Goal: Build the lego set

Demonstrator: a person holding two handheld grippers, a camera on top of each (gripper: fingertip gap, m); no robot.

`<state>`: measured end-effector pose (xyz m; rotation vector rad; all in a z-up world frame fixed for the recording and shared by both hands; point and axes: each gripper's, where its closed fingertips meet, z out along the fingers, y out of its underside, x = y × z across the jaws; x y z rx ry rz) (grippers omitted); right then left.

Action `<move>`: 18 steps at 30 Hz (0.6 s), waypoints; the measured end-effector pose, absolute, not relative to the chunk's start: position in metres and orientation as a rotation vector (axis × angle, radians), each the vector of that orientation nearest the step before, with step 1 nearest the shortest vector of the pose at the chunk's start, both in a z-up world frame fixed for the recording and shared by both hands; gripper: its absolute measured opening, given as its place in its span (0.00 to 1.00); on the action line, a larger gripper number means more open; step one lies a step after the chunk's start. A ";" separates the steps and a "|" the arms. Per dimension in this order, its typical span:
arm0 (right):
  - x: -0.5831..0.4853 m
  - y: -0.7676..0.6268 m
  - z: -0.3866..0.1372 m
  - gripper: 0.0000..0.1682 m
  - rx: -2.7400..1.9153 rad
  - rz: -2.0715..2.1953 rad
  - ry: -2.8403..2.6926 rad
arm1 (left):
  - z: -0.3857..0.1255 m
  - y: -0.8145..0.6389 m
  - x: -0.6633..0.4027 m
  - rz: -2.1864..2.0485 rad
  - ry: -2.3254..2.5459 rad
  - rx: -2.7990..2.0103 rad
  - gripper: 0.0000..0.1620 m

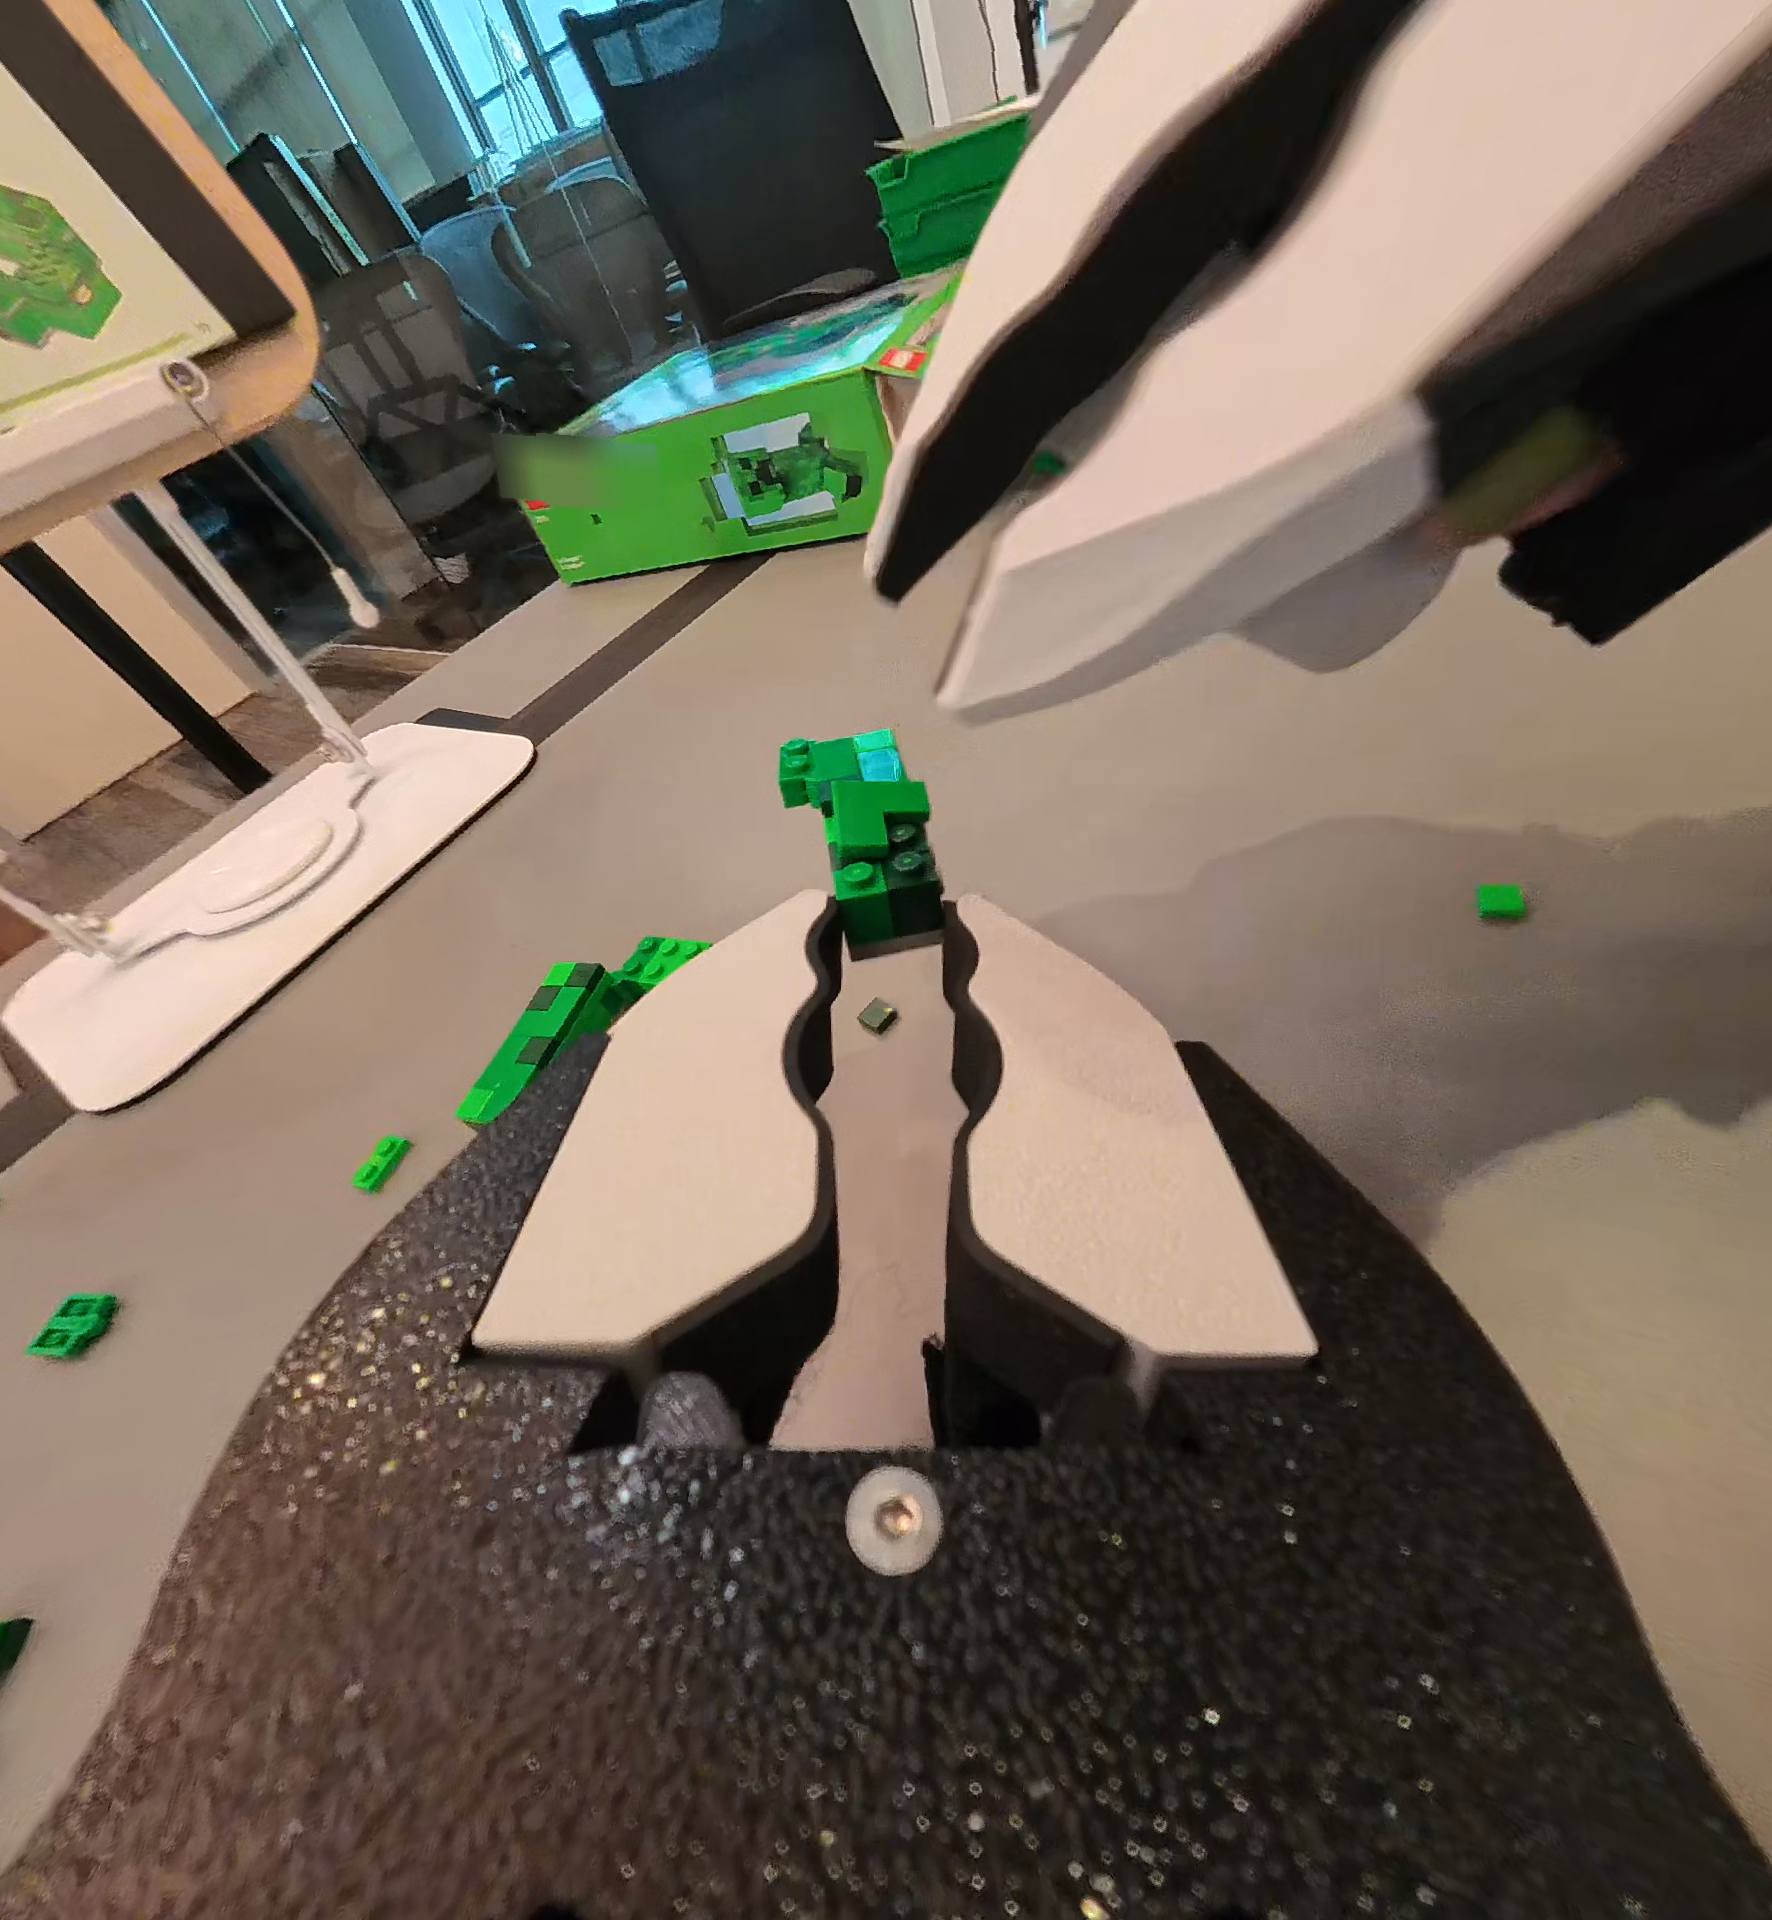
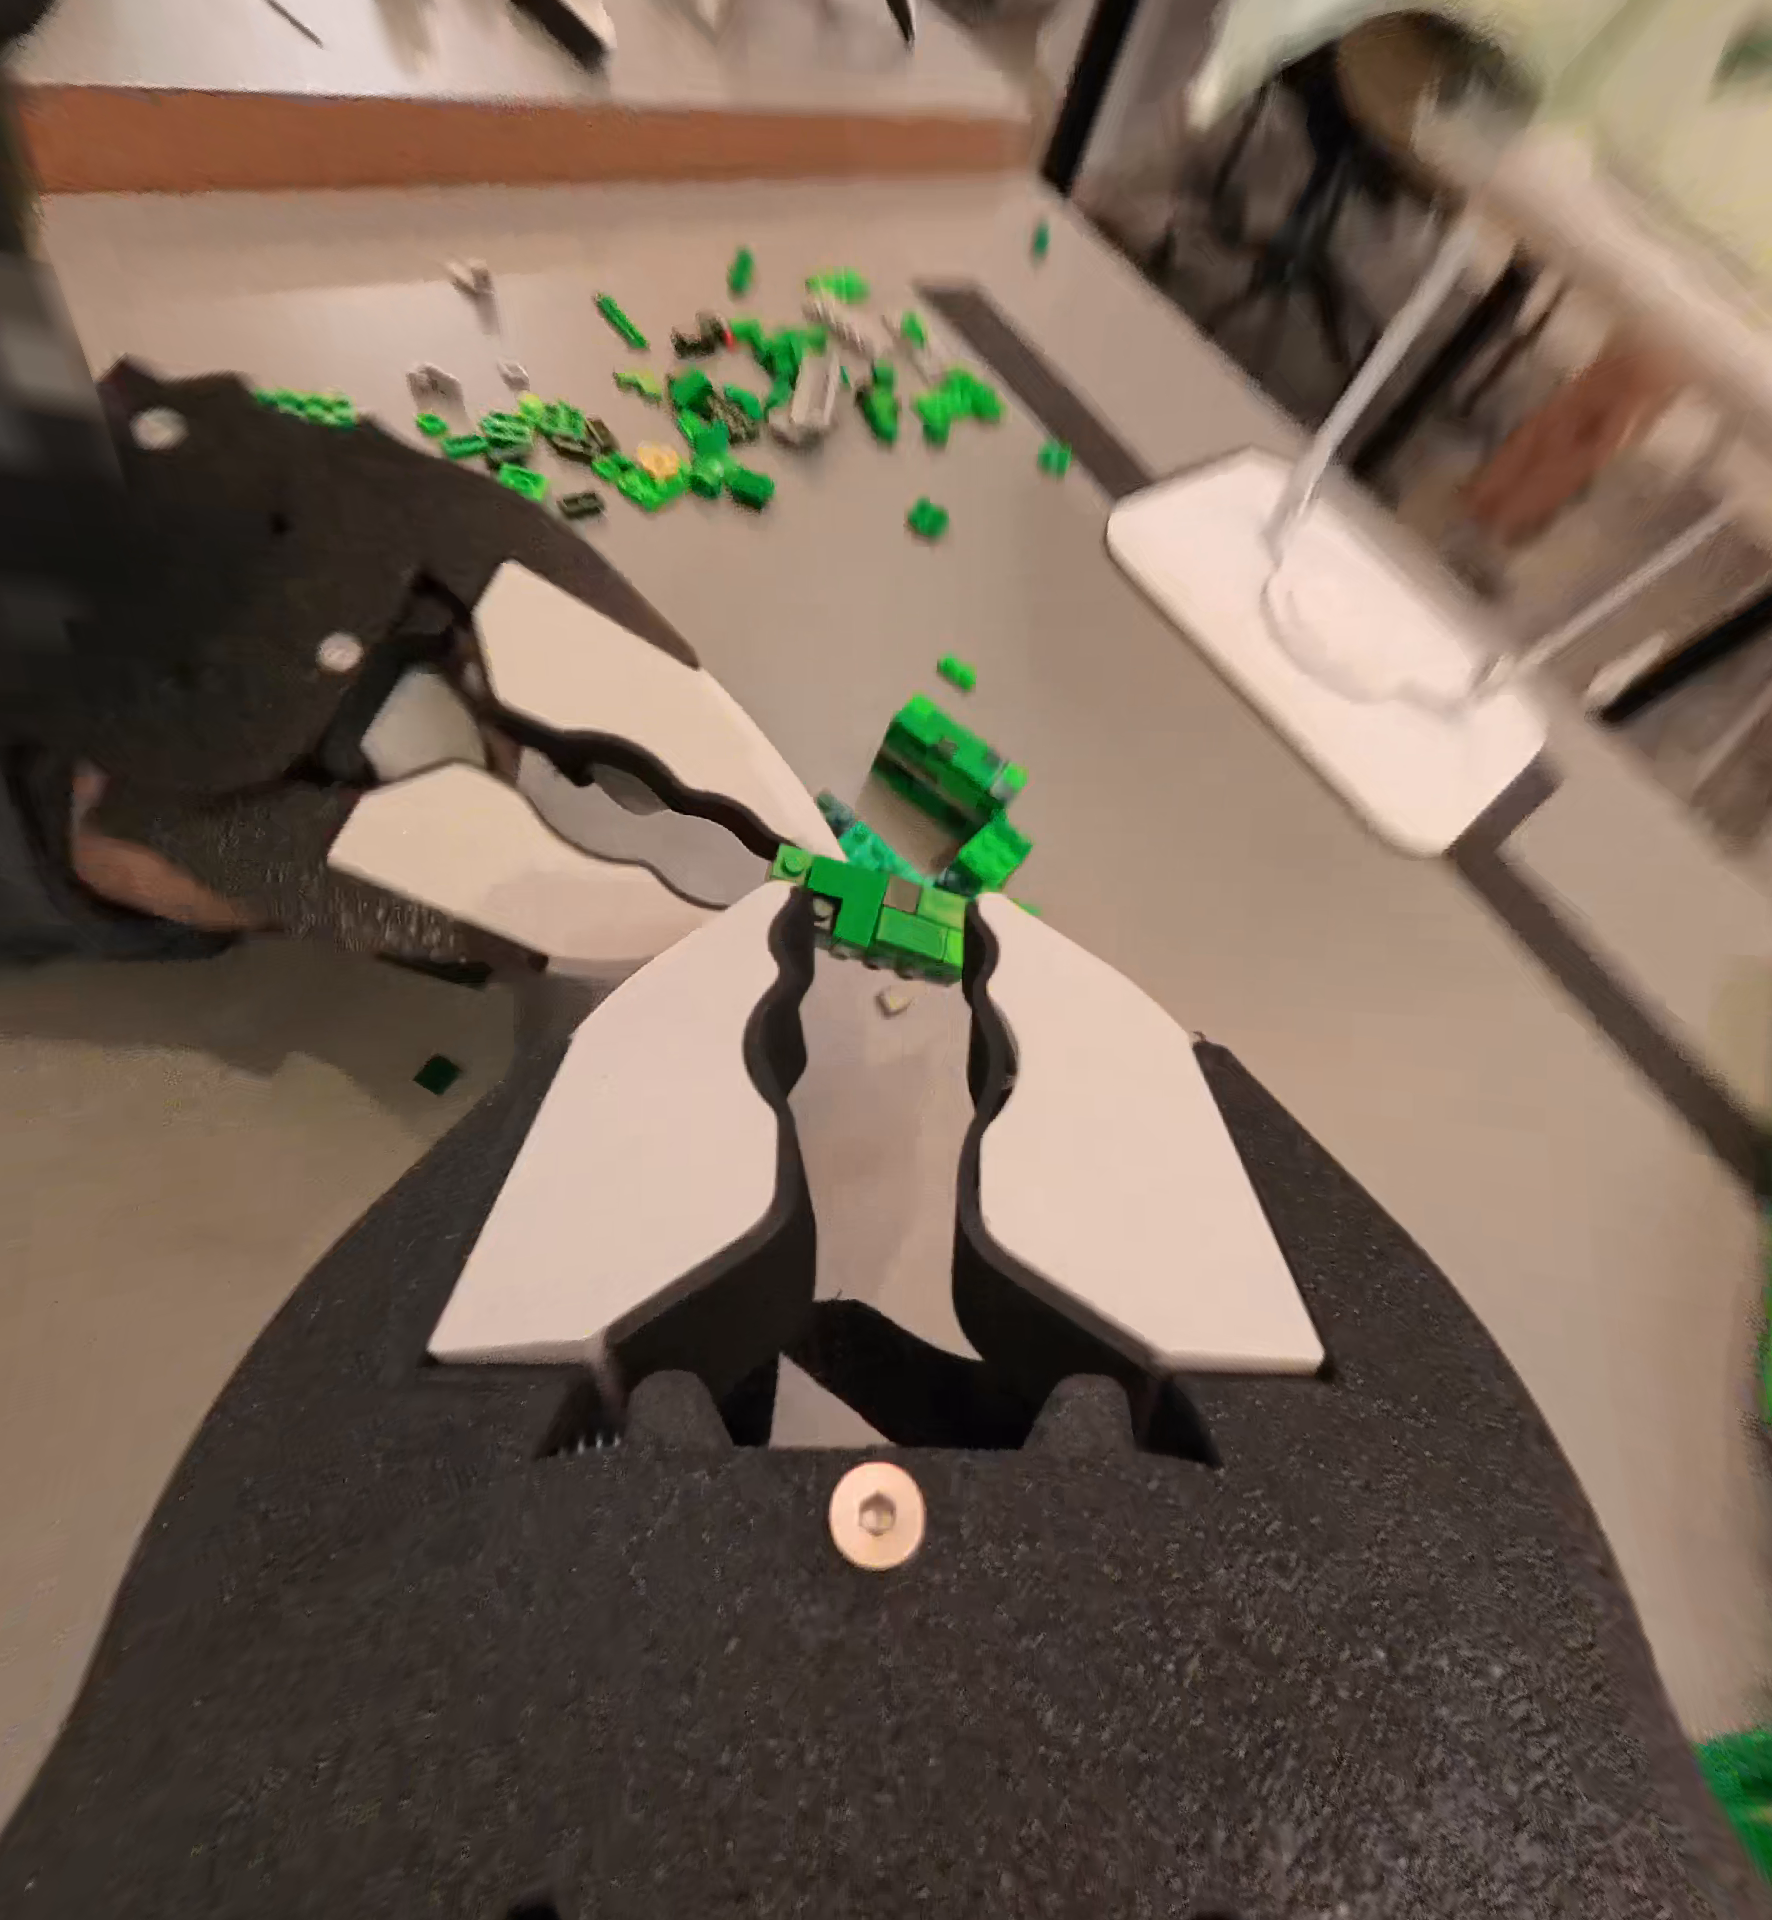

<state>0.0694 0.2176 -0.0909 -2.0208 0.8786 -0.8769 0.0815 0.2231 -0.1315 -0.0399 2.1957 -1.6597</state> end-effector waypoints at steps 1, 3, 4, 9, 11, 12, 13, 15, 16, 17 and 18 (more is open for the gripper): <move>0.066 0.218 -0.086 0.18 -2.025 -0.973 0.757 | -0.130 0.224 0.081 -1.692 2.205 -0.060 0.11; 0.058 0.221 -0.086 0.17 -2.077 -1.200 0.475 | -0.127 0.225 0.081 -1.762 2.235 -0.102 0.11; 0.055 0.222 -0.089 0.17 -2.111 -1.335 0.333 | -0.125 0.225 0.080 -1.798 2.252 -0.117 0.11; 0.056 0.223 -0.103 0.15 -2.211 -1.780 -0.084 | -0.122 0.223 0.069 -1.910 2.319 -0.083 0.11; 0.058 0.224 -0.107 0.16 -2.232 -1.788 -0.116 | -0.123 0.222 0.066 -1.905 2.333 -0.068 0.11; 0.060 0.223 -0.110 0.16 -2.254 -1.797 -0.126 | -0.123 0.222 0.066 -1.903 2.339 -0.065 0.11; 0.063 0.221 -0.111 0.17 -2.268 -1.816 -0.133 | -0.124 0.222 0.066 -1.900 2.344 -0.062 0.11; 0.065 0.221 -0.114 0.17 -2.284 -1.831 -0.158 | -0.124 0.221 0.063 -1.914 2.362 -0.056 0.11; 0.066 0.221 -0.116 0.17 -2.292 -1.831 -0.171 | -0.125 0.221 0.063 -1.910 2.366 -0.056 0.11; 0.066 0.221 -0.116 0.17 -2.297 -1.833 -0.186 | -0.126 0.221 0.063 -1.904 2.372 -0.054 0.11; 0.066 0.221 -0.117 0.17 -2.299 -1.836 -0.201 | -0.126 0.221 0.063 -1.901 2.375 -0.054 0.11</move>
